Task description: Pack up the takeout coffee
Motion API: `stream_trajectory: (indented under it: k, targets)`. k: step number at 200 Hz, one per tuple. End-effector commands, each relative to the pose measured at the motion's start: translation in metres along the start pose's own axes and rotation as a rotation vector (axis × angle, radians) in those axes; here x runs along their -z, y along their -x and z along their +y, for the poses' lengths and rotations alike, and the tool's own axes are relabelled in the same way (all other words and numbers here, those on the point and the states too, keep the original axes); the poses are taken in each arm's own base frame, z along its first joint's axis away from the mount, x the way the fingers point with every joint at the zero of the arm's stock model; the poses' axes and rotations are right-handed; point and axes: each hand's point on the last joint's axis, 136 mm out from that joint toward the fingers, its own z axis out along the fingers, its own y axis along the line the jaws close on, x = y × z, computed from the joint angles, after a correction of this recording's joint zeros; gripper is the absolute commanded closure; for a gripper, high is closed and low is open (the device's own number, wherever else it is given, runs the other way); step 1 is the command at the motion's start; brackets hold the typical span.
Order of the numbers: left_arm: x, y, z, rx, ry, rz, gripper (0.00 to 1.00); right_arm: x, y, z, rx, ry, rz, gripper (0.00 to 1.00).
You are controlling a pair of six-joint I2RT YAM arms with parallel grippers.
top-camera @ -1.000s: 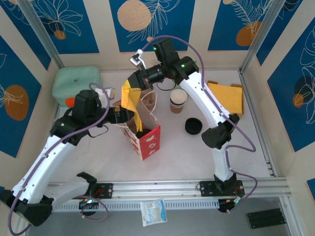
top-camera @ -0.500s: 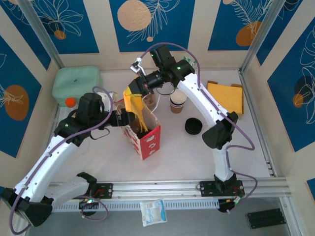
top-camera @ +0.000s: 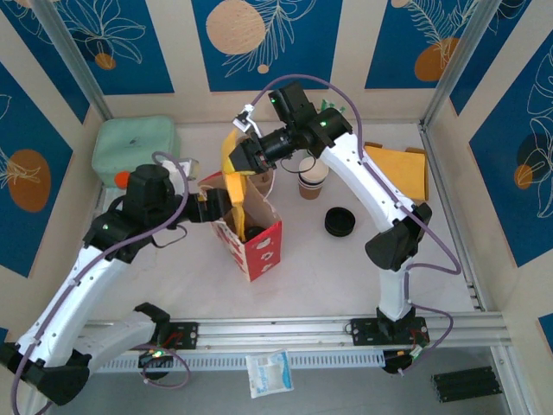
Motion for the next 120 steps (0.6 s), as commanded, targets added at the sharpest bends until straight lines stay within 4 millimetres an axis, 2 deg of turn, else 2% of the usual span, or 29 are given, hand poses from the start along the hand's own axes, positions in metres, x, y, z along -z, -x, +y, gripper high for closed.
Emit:
stream_trajectory:
  k: [1,67,120]
  targets:
    - [0.017,0.014,-0.012,-0.019,-0.017,-0.054,0.01,0.003,-0.011,0.006,0.007,-0.021,0.011,0.74]
    - [0.028,0.025,-0.015,-0.028,-0.004,-0.092,0.01,0.004,-0.017,0.006,0.014,-0.051,0.010,0.64]
    - [0.035,0.031,-0.016,-0.038,0.009,-0.115,0.01,0.006,-0.018,0.009,0.020,-0.058,0.004,0.61]
